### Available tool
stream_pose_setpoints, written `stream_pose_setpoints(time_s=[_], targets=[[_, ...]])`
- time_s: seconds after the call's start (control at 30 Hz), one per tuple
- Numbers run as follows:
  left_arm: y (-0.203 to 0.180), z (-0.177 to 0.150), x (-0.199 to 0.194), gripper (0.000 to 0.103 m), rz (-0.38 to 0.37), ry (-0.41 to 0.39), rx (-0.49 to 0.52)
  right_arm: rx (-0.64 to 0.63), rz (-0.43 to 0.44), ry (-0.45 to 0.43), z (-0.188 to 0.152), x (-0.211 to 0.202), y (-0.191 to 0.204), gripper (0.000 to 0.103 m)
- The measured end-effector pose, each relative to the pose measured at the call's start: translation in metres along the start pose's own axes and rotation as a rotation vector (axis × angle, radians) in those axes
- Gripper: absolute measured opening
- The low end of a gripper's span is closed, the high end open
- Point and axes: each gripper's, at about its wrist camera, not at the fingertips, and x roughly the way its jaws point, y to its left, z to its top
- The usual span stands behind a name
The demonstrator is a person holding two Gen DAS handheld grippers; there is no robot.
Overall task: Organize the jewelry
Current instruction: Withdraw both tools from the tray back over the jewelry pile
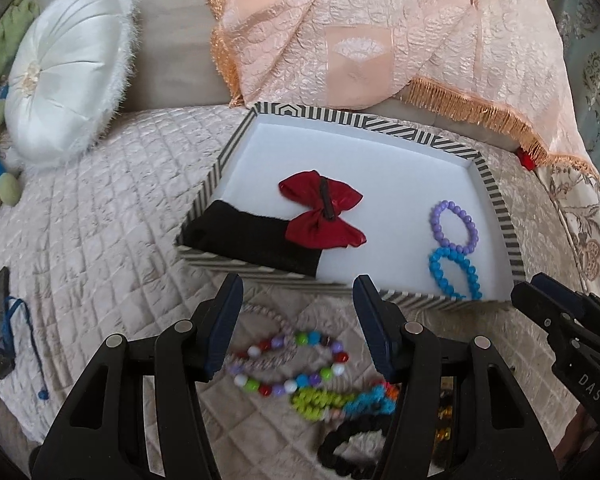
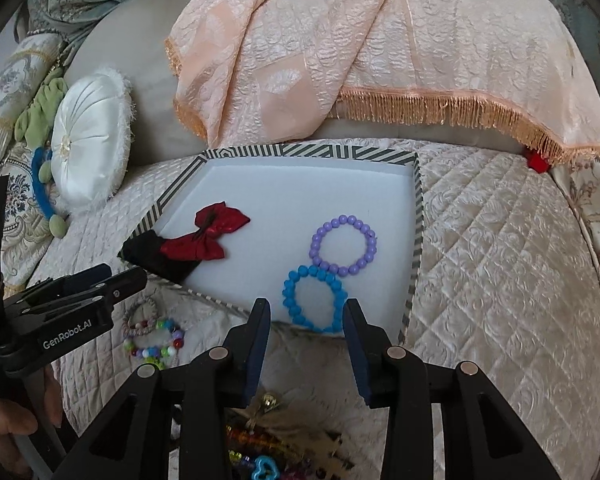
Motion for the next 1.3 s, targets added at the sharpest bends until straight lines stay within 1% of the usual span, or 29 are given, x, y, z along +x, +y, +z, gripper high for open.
stream_pose_setpoints(time_s=[0.13,0.37,0.67,0.93,1.2,1.3], targets=[[0.004,-0.011,-0.014,0.057,0.009,-0.019,0.001,0.008,0.002,0.001,-0.007,-0.008,0.002,0.036],[0.006,-0.028,-0.035,0.057,0.023,-0.049,0.006,-0.015,-0.005,-0.005,-0.024,-0.027,0.011,0.037],[0.007,-0.052,-0.058,0.057,0.015,-0.066,0.016,-0.038,-0.018,-0.033,-0.047,-0.055,0.021,0.038],[0.02,-0.067,-0.069,0.057,-0.013,-0.049,-0.016,-0.032,-0.028,-0.018,-0.066,-0.068,0.017,0.039],[0.031,-0.08,-0.074,0.057,-0.062,-0.003,-0.047,-0.035,-0.031,0.011,-0.087,-0.073,0.009,0.039],[0.032,-0.086,-0.074,0.057,-0.061,0.006,-0.048,-0.029,-0.03,0.019,-0.093,-0.073,0.006,0.039]])
